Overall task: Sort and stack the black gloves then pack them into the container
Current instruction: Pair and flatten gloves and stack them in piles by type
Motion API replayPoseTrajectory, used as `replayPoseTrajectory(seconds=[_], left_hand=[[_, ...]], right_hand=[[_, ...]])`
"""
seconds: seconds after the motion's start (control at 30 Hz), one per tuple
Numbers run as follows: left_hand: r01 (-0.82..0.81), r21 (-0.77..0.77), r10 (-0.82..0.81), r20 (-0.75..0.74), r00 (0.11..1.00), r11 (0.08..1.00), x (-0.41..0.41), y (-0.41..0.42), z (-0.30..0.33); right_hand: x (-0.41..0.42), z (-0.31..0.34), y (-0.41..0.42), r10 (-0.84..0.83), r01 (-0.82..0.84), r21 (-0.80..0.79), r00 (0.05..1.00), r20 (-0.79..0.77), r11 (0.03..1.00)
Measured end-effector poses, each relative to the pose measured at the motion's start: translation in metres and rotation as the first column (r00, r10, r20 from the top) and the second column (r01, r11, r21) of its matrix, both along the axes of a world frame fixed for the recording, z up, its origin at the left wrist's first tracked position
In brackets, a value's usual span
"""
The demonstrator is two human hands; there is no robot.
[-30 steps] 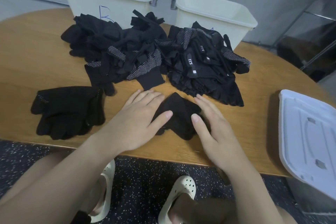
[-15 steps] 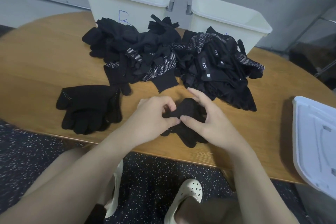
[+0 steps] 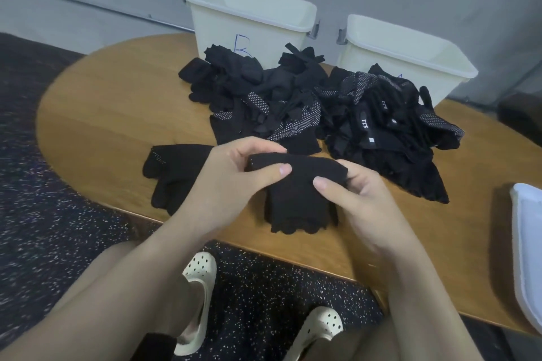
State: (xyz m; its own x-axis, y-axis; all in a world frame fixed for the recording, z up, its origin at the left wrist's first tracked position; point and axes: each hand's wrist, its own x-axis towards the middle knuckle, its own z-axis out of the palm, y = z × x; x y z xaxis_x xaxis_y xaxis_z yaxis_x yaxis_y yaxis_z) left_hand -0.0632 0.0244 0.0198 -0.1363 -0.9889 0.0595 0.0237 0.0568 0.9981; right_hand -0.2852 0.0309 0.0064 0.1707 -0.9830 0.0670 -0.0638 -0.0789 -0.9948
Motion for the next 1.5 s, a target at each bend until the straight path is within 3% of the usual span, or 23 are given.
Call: replayPoseTrajectory(seconds=[0.17,0.3,0.47,0.63,0.9,1.07,1.5], left_hand=[[-0.037,0.130,0.040,-0.023,0.999,0.991,0.029,0.017,0.002],[-0.118,0.137,0.117,0.016,0.993,0.984,0.060,0.021,0.006],[-0.243,0.143,0.234,0.077,0.969,0.959,0.094,0.015,0.005],[-0.315,0.164,0.302,0.101,0.948,0.935,0.118,0.002,-0.006],[-0.319,0.169,0.298,0.140,0.944,0.932,0.129,-0.011,-0.016],[-0.330,0.187,0.301,0.167,0.939,0.925,0.130,-0.012,-0.018],[-0.335,0.192,0.255,0.346,0.903,0.923,0.140,-0.012,-0.019]], right_hand=[[0.046,0.008,-0.007,-0.060,0.061,-0.001,0.994,0.093,0.998],[0.083,0.007,-0.014,-0.046,0.041,0.041,0.988,0.150,0.998],[0.123,-0.006,-0.029,-0.054,0.054,-0.003,0.998,0.024,0.999],[0.145,-0.007,-0.041,-0.001,0.001,0.039,1.000,0.000,0.999],[0.144,-0.002,-0.056,0.110,-0.099,0.133,0.990,-0.082,0.986],[0.140,-0.009,-0.062,0.054,-0.033,0.107,0.978,-0.202,0.994],[0.141,-0.008,-0.061,-0.014,0.037,0.068,0.952,-0.307,0.997]])
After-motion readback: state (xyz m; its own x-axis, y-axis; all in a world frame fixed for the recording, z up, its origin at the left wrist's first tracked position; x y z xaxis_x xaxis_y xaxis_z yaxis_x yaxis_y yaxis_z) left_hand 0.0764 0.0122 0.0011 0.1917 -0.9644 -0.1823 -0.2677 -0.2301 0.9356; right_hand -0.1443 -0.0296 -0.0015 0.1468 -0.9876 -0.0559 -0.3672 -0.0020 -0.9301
